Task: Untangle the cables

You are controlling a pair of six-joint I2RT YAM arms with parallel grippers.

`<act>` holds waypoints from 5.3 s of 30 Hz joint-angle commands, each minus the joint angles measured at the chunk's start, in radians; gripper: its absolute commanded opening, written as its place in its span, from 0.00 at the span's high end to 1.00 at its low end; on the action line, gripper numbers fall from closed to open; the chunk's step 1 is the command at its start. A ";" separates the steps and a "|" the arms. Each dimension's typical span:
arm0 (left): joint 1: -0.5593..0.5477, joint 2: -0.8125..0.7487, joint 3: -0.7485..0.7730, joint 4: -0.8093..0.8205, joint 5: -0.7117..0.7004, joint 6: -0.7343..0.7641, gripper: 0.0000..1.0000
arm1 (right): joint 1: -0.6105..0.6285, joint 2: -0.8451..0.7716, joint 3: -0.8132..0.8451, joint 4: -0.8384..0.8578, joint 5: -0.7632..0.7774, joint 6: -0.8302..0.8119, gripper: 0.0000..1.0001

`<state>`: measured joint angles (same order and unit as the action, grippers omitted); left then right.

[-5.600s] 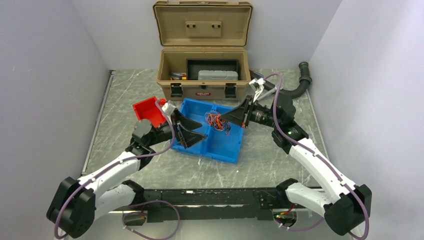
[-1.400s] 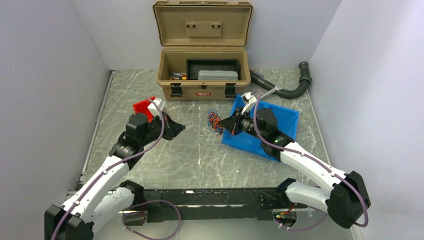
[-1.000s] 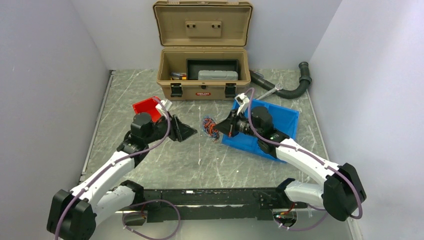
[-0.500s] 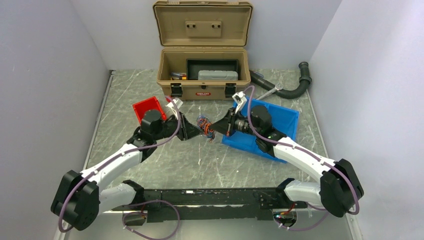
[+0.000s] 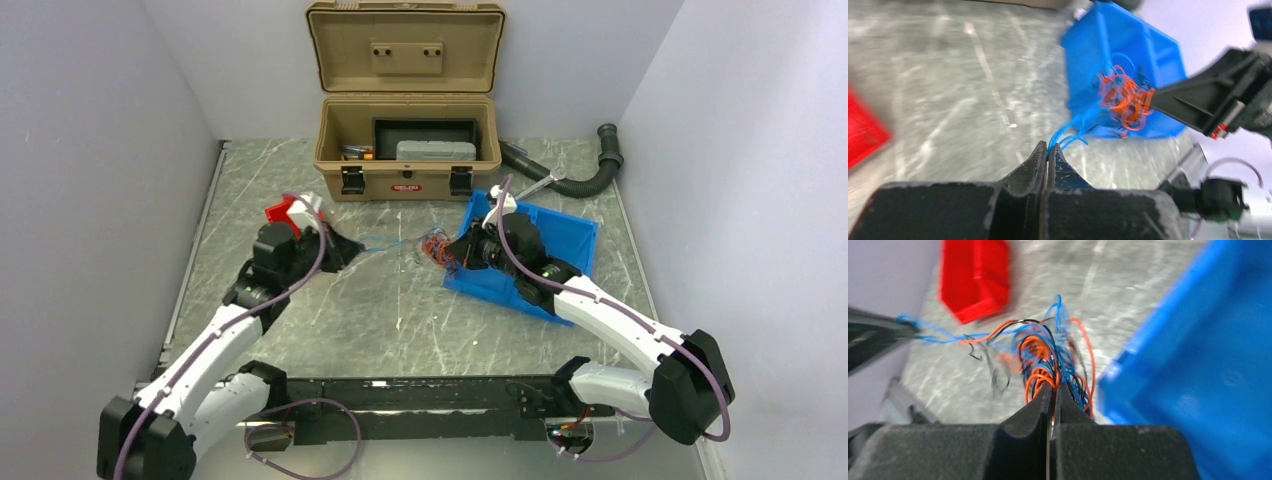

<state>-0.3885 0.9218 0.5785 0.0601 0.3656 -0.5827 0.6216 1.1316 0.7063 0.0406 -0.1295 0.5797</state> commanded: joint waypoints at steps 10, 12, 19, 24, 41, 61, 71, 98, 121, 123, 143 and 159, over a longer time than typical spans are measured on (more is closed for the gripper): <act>0.207 -0.267 -0.091 -0.240 -0.272 -0.044 1.00 | -0.015 0.047 0.142 -0.489 0.711 0.148 1.00; 0.206 -0.267 -0.091 -0.227 -0.248 -0.029 1.00 | -0.016 0.036 0.138 -0.462 0.671 0.120 1.00; 0.203 -0.165 -0.107 0.047 0.158 0.008 0.99 | -0.014 -0.127 0.036 -0.114 0.165 -0.135 1.00; 0.156 -0.100 -0.097 0.151 0.276 -0.002 0.97 | -0.014 -0.158 0.032 0.001 -0.059 -0.155 0.96; -0.010 -0.036 -0.034 0.245 0.281 0.056 0.16 | 0.005 -0.003 0.160 0.090 -0.383 -0.116 1.00; 0.052 0.004 -0.144 0.373 0.110 -0.111 1.00 | 0.030 -0.049 0.237 -0.354 0.377 -0.077 1.00; 0.178 -0.217 -0.174 0.078 -0.032 -0.088 1.00 | 0.028 -0.154 0.184 -0.409 0.561 -0.062 1.00; 0.140 -0.121 -0.064 0.305 0.480 -0.088 1.00 | 0.100 0.089 0.095 0.015 -0.155 -0.173 0.31; 0.036 -0.048 0.166 0.355 0.642 -0.144 1.00 | 0.154 0.055 -0.032 0.249 -0.364 -0.430 0.00; 0.036 -0.033 0.170 0.375 0.652 -0.161 1.00 | 0.155 0.066 -0.031 0.296 -0.422 -0.411 0.07; 0.036 -0.019 0.191 0.272 0.595 -0.114 1.00 | 0.146 -0.213 -0.140 0.254 -0.115 -0.328 0.00; 0.036 -0.040 0.211 0.280 0.612 -0.129 1.00 | 0.131 -0.217 -0.287 0.366 -0.235 -0.388 0.08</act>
<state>-0.3485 0.9131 0.7357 0.3054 0.9703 -0.7170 0.7506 0.8360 0.3855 0.3275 -0.2817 0.2329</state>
